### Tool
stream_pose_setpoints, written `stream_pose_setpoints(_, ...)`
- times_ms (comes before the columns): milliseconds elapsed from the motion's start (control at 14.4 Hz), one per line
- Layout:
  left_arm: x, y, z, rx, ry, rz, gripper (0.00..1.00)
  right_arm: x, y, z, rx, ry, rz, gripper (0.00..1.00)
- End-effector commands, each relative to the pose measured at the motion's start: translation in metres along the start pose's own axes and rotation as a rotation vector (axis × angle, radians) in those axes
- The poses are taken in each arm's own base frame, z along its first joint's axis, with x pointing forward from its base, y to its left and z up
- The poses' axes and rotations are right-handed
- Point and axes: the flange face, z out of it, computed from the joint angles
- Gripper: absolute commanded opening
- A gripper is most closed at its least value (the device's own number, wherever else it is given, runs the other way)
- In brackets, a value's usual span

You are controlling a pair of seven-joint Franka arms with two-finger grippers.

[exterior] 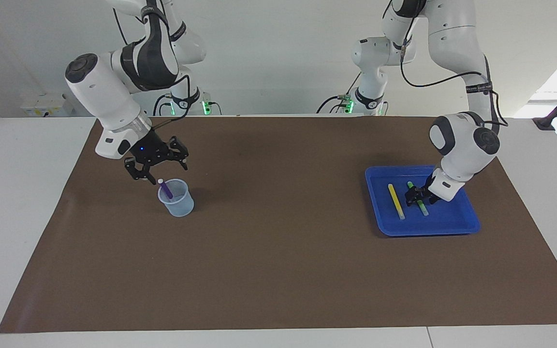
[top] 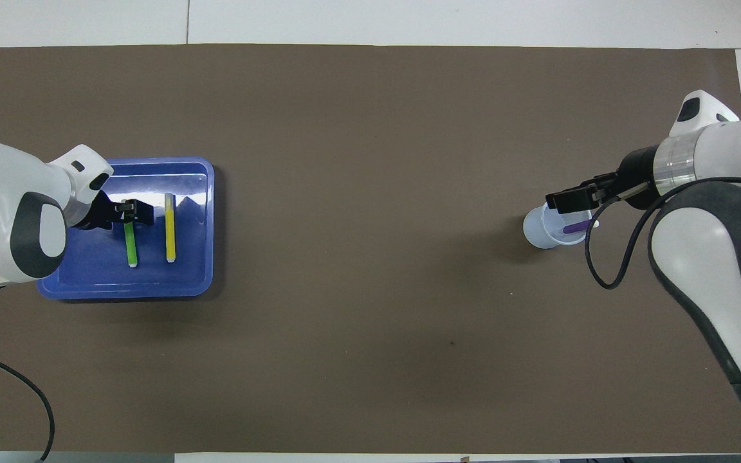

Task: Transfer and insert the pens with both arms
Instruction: 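Lift the green pen with the left gripper toward the right gripper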

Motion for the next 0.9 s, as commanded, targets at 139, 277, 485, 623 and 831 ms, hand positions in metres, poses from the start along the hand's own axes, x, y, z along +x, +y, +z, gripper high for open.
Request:
stream_pose_setpoints(139, -0.002, 0.000, 0.000, 0.028, -0.023, 0.037, 0.61, 0.008, -0.061, 0.006, 0.239, 0.005, 0.308, 1.00)
stream_pose_setpoints(277, -0.002, 0.000, 0.000, 0.040, -0.024, 0.047, 0.47, 0.008, -0.092, 0.005, 0.301, -0.008, 0.389, 1.00)
stream_pose_setpoints(485, -0.003, 0.000, 0.000, 0.039, -0.027, 0.047, 0.12, 0.009, -0.134, 0.011, 0.335, -0.038, 0.477, 1.00)
stream_pose_setpoints(623, -0.002, -0.001, -0.001, 0.039, -0.025, 0.046, 0.00, 0.007, -0.138, 0.010, 0.367, -0.046, 0.499, 1.00)
stream_pose_setpoints(831, -0.002, -0.002, -0.002, 0.039, -0.028, 0.044, 0.00, 0.006, -0.145, 0.011, 0.426, -0.047, 0.551, 1.00)
